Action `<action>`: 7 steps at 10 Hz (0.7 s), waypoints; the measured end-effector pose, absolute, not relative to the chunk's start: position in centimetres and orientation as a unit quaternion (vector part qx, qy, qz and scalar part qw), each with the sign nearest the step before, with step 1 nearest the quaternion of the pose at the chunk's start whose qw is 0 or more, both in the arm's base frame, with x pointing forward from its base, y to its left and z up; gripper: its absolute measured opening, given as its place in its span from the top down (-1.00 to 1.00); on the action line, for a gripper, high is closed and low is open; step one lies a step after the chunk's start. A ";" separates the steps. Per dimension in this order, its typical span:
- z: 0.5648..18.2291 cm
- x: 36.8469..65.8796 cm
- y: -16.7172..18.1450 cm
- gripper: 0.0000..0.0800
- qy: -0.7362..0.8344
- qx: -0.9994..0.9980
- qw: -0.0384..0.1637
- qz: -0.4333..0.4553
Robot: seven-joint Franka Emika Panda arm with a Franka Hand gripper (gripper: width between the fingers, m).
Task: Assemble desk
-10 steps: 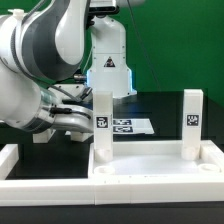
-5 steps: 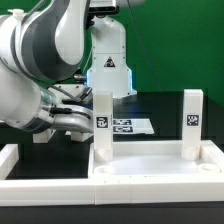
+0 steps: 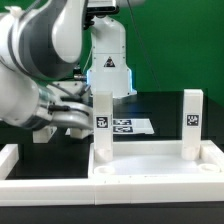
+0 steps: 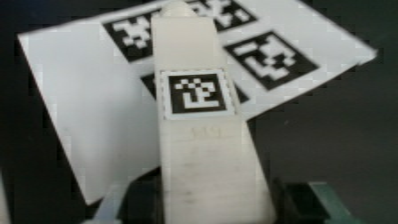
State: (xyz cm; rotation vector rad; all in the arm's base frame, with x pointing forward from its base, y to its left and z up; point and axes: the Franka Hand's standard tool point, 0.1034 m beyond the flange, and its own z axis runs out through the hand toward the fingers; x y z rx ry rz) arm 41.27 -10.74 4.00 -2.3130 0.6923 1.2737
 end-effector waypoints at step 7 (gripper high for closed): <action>11.6 42.4 -9.8 0.28 0.270 -0.860 0.198 0.386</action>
Offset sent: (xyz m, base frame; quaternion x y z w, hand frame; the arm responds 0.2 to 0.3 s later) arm -0.0238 0.0183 0.0834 0.0085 0.0025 0.0753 0.9971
